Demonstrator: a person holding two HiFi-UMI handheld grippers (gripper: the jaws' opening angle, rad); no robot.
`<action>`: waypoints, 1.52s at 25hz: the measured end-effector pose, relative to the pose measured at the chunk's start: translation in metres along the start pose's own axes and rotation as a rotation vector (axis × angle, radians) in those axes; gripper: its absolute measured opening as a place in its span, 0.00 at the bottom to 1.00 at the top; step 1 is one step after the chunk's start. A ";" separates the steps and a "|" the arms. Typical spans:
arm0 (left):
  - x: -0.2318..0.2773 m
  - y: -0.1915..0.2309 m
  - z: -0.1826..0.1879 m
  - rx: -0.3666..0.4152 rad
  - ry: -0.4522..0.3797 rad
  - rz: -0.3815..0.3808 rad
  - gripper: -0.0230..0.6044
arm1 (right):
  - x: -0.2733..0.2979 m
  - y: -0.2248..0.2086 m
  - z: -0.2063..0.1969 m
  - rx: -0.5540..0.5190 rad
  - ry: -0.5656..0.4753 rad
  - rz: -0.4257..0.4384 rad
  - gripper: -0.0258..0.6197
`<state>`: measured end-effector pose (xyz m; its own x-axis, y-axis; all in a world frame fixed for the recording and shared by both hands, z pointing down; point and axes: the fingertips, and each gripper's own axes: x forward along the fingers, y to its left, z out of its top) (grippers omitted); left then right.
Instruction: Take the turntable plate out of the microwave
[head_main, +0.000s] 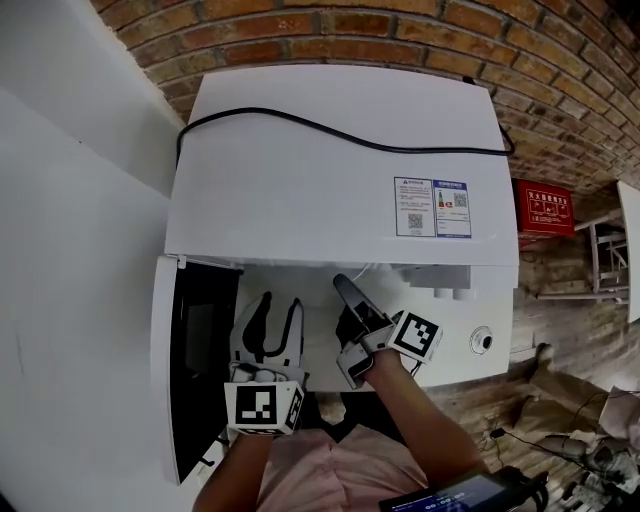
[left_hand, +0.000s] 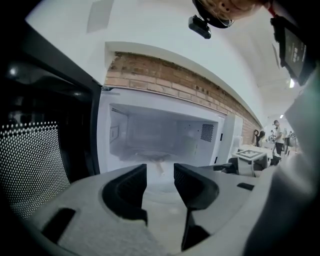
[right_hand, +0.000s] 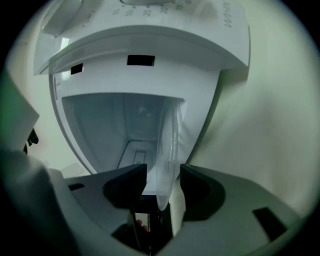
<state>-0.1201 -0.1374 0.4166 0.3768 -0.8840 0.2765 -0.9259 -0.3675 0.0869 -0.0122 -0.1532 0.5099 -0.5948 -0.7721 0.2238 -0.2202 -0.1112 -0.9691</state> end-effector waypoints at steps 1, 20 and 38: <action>0.002 0.000 0.000 0.000 0.001 0.002 0.31 | 0.004 -0.001 0.005 0.011 -0.002 0.011 0.37; 0.000 -0.001 -0.009 0.004 0.015 0.013 0.32 | -0.009 -0.003 -0.016 -0.025 0.052 0.091 0.12; -0.017 0.016 -0.010 0.006 0.037 0.068 0.32 | 0.025 0.010 -0.006 -0.005 0.076 0.199 0.09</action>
<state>-0.1418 -0.1258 0.4232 0.3120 -0.8958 0.3167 -0.9491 -0.3088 0.0615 -0.0338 -0.1696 0.5062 -0.6838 -0.7288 0.0355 -0.0964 0.0420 -0.9945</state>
